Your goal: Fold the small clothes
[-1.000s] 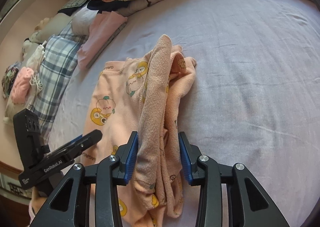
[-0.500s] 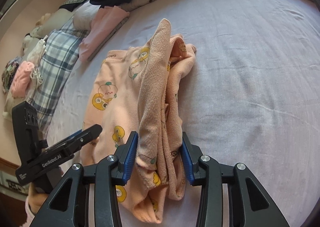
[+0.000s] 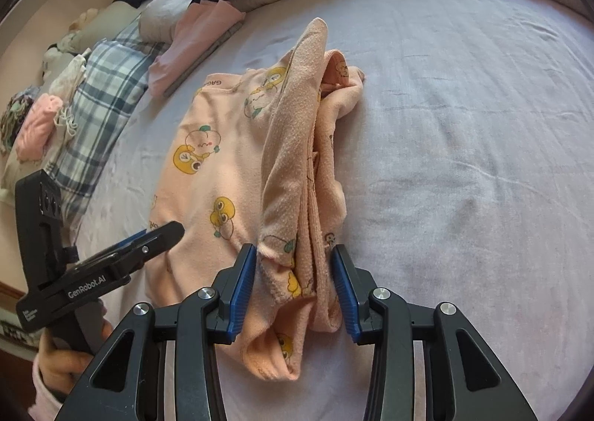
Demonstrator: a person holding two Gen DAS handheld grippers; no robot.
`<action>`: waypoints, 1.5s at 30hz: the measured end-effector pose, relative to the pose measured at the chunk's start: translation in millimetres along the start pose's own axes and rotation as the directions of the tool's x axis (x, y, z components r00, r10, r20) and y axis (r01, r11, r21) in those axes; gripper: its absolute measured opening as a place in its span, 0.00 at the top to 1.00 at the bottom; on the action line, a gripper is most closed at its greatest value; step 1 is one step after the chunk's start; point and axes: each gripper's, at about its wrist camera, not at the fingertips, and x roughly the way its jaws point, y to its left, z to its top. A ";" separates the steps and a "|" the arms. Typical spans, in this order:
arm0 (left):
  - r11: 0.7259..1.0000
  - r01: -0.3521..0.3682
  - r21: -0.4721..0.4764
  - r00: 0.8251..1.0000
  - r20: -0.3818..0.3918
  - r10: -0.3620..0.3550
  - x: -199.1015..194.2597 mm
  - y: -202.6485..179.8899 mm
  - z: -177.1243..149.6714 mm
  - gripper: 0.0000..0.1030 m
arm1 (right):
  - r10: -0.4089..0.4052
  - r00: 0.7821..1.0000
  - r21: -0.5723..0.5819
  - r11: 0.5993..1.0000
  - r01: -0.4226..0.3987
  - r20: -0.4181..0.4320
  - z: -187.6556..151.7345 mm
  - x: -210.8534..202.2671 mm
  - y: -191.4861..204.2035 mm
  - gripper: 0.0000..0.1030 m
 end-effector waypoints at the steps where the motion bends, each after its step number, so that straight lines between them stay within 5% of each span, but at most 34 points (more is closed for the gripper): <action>1: 1.000 -0.002 0.001 1.000 0.000 0.002 0.1 -0.6 -1.4 0.23 | -0.001 1.000 -0.001 1.000 0.001 0.000 -1.3 -0.2 0.5 0.60; 29: 0.999 -0.045 0.014 0.998 -0.040 0.045 -18.1 -9.2 -37.2 0.14 | -0.063 0.998 -0.074 0.995 0.062 -0.012 -29.7 -12.7 12.2 0.56; 33: 0.998 -0.063 0.026 0.997 -0.042 0.064 -25.1 -9.8 -45.2 0.01 | -0.061 0.998 -0.080 0.995 0.059 -0.018 -38.6 -17.4 16.2 0.56; 39: 0.998 -0.052 0.040 0.999 -0.008 0.052 -49.0 -14.4 -55.9 0.01 | -0.067 0.998 -0.108 0.992 0.065 -0.018 -52.0 -29.2 25.5 0.56; 45: 0.997 -0.046 0.060 0.998 0.046 0.043 -79.5 -25.8 -62.1 0.00 | -0.061 0.998 -0.126 0.990 0.061 0.003 -60.3 -43.9 35.6 0.42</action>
